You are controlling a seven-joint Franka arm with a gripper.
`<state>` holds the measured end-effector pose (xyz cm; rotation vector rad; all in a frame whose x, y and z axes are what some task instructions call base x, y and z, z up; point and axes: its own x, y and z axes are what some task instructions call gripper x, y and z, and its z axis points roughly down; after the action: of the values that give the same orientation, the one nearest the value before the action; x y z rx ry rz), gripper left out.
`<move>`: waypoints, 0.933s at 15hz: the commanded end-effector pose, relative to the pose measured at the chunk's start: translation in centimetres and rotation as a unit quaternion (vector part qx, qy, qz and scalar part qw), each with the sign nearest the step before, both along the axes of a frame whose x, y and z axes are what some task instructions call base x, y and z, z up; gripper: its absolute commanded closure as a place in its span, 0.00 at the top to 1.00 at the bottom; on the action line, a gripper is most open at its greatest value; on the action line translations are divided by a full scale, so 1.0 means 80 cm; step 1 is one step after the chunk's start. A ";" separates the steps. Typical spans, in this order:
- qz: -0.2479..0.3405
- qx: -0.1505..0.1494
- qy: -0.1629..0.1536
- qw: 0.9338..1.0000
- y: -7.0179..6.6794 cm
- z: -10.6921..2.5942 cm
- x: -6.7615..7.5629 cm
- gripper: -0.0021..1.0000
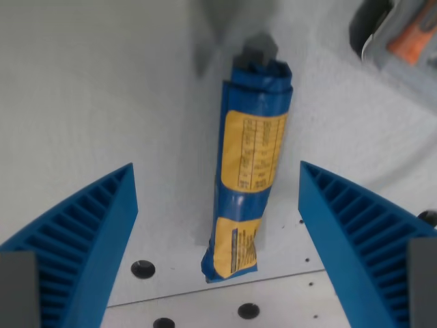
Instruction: Move above the blue bag
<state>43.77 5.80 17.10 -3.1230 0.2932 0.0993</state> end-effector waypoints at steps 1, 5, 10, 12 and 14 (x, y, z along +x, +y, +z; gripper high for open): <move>-0.087 0.013 -0.074 0.993 0.003 -0.001 -0.025 1.00; -0.097 0.016 -0.072 0.993 0.002 -0.013 -0.037 1.00; -0.096 0.016 -0.069 0.993 0.001 -0.024 -0.047 1.00; -0.094 0.016 -0.068 0.993 0.000 -0.026 -0.050 1.00; -0.089 0.016 -0.067 0.994 0.000 -0.028 -0.052 1.00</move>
<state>40.91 5.47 14.29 -3.0993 0.4753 0.0936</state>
